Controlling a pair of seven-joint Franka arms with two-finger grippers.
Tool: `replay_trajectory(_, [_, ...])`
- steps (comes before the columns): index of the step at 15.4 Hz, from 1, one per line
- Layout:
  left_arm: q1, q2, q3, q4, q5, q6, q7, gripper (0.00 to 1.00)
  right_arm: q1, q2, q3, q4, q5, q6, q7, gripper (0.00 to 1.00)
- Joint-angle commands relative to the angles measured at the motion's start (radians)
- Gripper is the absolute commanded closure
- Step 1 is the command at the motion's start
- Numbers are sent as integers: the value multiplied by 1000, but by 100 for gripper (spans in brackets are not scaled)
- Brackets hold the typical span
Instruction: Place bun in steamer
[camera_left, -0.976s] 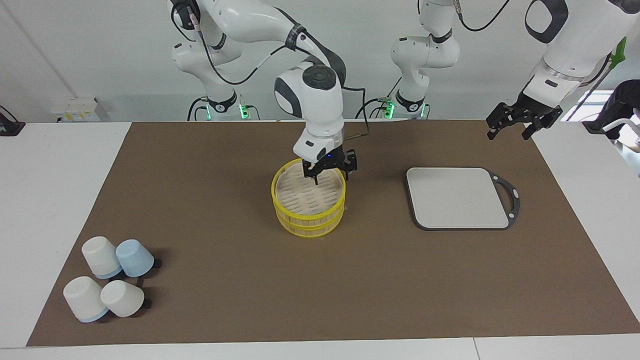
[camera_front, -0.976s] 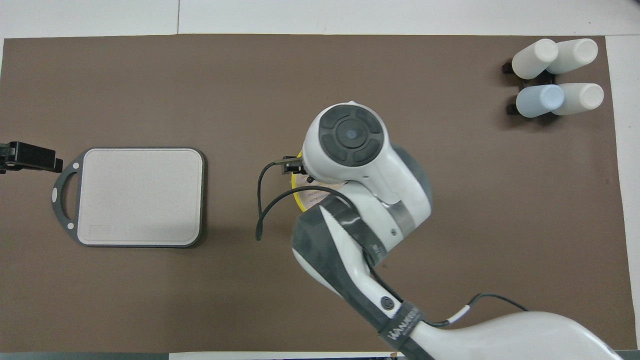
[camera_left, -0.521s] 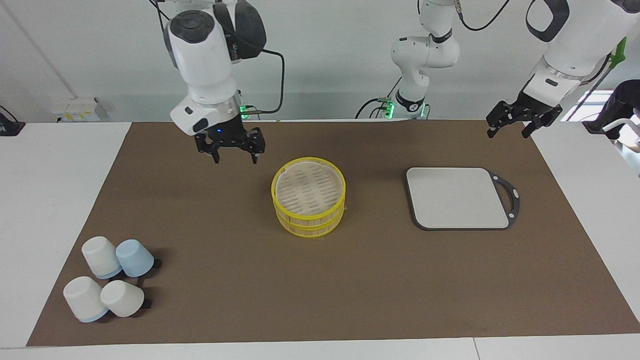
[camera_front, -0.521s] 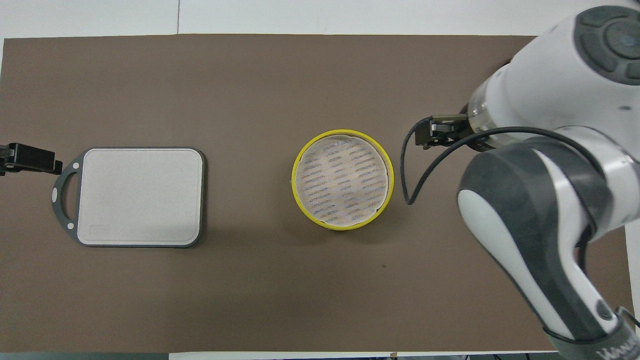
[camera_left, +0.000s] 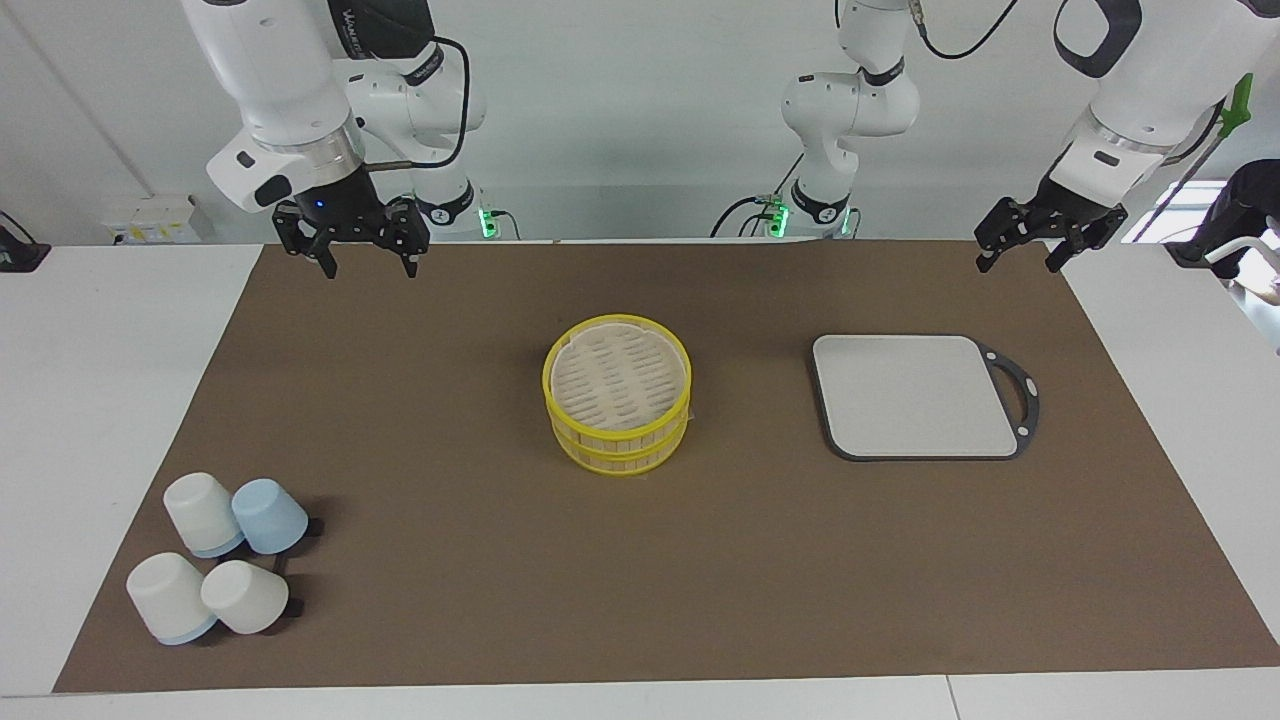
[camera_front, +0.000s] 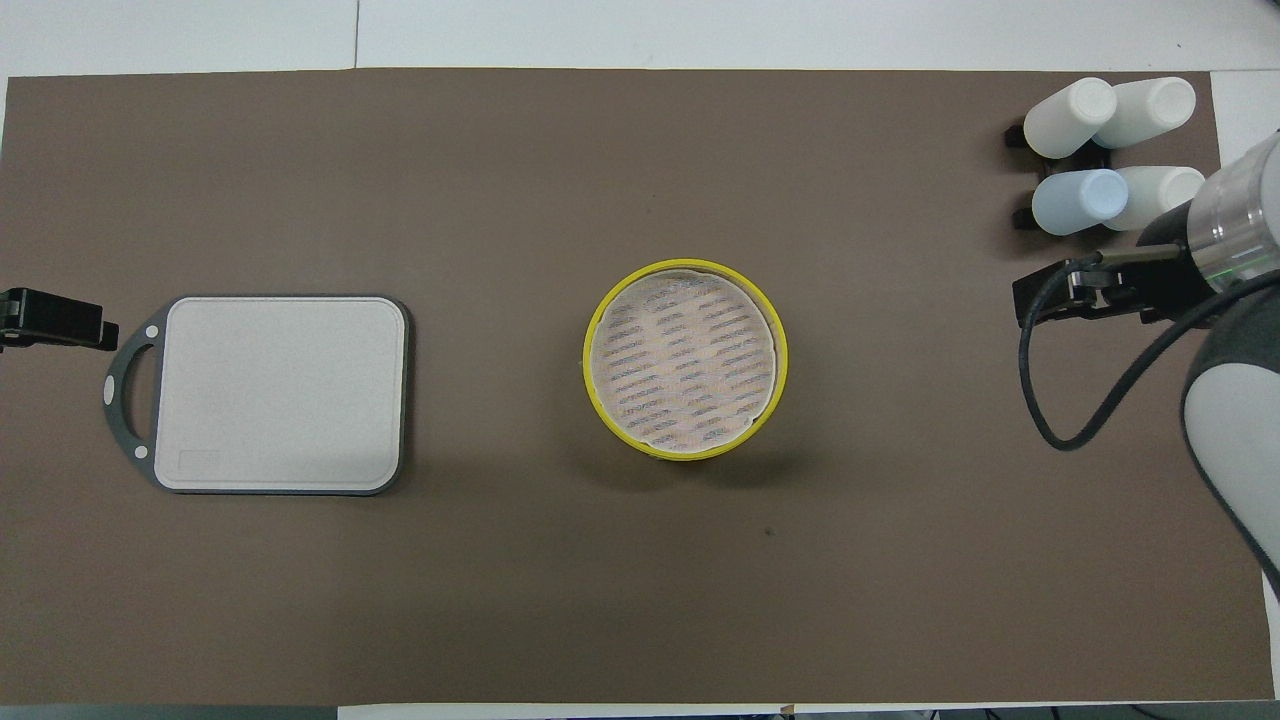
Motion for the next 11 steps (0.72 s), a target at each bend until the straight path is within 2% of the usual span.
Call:
replay_trajectory(1, [-12,-6,8,10,14,-29,6,0,98,-36,-130,-33,10,-5,-21,0])
replay_trajectory(2, [-12,-6,8,10,14,-28,6,0,115,-39,-161,-40,10,3,-29,0])
replay_trajectory(11, [-12,-7,8,8,14,-25,6,0,89,-1,-146,4,12,14,-36,0])
